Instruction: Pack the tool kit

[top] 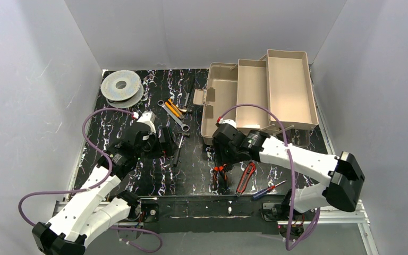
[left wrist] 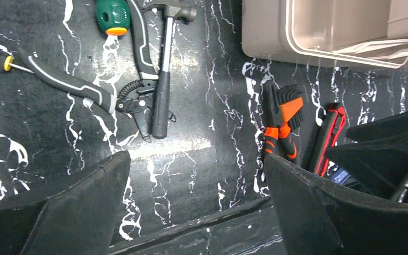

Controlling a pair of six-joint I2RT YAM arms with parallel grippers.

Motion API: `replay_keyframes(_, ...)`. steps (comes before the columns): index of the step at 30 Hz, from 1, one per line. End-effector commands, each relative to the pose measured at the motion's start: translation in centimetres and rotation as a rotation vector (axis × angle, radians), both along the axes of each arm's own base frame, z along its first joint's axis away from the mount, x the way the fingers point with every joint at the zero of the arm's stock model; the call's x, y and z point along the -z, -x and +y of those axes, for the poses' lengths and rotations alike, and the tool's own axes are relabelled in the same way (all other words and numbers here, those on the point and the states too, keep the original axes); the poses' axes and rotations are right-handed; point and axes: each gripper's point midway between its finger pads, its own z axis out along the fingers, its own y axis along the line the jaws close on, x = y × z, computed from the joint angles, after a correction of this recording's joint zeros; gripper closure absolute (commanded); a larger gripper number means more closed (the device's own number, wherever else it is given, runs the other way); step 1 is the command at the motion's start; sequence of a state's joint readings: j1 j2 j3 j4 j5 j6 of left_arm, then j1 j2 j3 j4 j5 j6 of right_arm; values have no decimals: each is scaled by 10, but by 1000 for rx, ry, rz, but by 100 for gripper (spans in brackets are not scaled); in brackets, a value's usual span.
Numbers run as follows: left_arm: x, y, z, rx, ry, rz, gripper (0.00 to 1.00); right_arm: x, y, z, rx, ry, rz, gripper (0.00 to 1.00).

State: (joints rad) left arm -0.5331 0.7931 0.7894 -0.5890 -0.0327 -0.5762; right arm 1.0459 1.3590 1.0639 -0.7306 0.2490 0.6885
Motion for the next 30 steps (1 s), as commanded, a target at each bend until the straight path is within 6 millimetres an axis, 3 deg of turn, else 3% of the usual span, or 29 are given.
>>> replay_keyframes(1, 2, 4, -5, -2, 53, 4, 2, 19, 11, 15, 4, -28, 61, 35)
replay_keyframes(4, 6, 9, -8, 18, 68, 26, 2, 39, 16, 13, 23, 16, 99, 34)
replay_keyframes(8, 9, 9, -8, 22, 62, 29, 2, 58, 22, 7, 41, 45, 137, 46)
replay_keyframes(16, 12, 7, -9, 20, 56, 37, 2, 91, 37, 2, 32, 71, 197, 51)
replay_keyframes(21, 15, 6, -9, 18, 51, 45, 2, 105, 34, 2, 21, 122, 197, 65)
replay_keyframes(24, 14, 6, -8, 17, 49, 38, 2, 98, 30, 1, 12, 160, 160, 99)
replay_keyframes(30, 11, 4, -7, 15, 46, 22, 2, 41, 17, 3, -31, 116, -28, 99)
